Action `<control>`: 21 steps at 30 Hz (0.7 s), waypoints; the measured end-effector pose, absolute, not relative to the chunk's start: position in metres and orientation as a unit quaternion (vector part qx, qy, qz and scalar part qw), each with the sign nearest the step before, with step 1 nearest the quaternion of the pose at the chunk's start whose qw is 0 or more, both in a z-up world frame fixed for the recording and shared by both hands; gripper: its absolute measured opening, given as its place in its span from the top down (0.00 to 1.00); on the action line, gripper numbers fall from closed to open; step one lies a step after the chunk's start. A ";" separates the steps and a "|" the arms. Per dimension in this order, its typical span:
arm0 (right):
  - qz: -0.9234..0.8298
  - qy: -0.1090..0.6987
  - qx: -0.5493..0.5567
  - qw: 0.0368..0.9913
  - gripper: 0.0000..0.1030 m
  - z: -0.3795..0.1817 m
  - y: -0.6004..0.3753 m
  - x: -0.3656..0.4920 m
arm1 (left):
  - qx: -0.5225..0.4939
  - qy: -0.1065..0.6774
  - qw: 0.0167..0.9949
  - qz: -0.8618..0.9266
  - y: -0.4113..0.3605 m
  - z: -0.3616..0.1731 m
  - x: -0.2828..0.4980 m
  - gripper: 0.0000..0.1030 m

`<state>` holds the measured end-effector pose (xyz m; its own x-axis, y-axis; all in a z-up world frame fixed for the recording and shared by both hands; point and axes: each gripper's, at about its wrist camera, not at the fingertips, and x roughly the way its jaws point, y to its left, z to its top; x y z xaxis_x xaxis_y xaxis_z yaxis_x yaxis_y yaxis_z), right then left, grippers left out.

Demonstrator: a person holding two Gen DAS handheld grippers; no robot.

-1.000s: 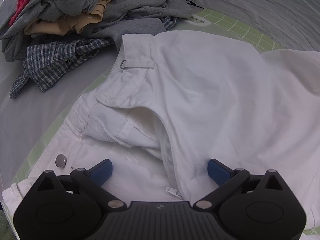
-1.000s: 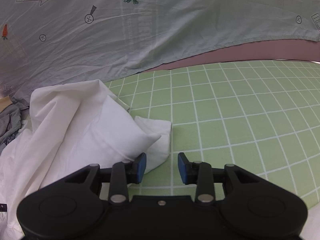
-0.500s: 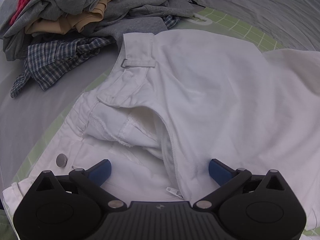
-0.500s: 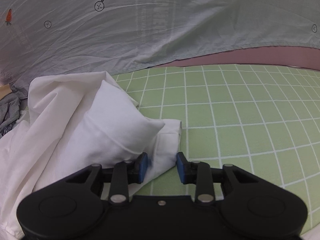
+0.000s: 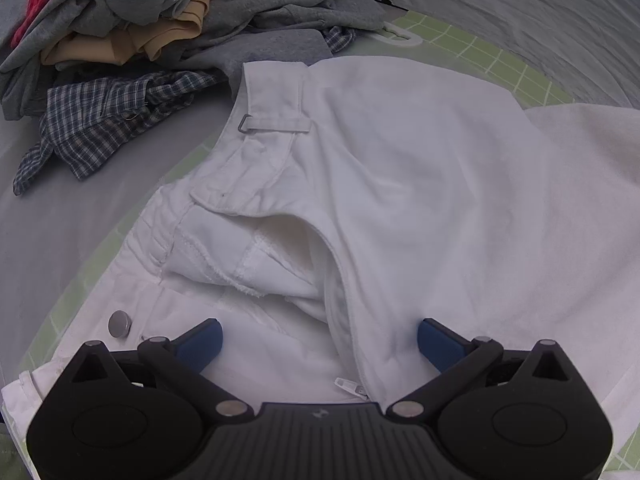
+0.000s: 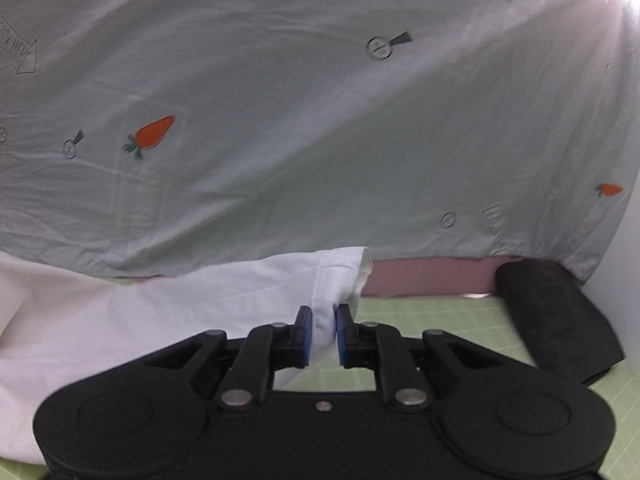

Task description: Fold clothes

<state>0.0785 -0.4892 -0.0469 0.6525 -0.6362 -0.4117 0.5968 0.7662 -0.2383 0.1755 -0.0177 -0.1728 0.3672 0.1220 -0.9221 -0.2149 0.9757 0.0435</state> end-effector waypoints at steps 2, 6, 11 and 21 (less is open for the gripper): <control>-0.386 0.212 -0.079 0.894 0.89 -0.023 -0.511 0.074 | -0.042 0.553 0.826 0.100 -0.017 -0.173 0.176 0.00; -0.447 0.165 -0.102 0.873 0.89 0.016 -0.560 0.069 | -0.041 0.553 0.826 0.099 -0.017 -0.173 0.177 0.00; -0.467 0.189 -0.085 0.860 0.81 0.007 -0.605 0.082 | -0.041 0.553 0.826 0.101 -0.018 -0.173 0.176 0.00; -0.474 0.269 0.102 0.832 0.54 -0.080 -0.632 0.023 | -0.040 0.559 0.821 0.109 -0.019 -0.172 0.178 0.00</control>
<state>0.0226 -0.6318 -0.0805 0.4068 -0.7337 -0.5442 0.8436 0.5302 -0.0843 0.1784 -0.0194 -0.1723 0.3519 0.1346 -0.9263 -0.2230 0.9732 0.0567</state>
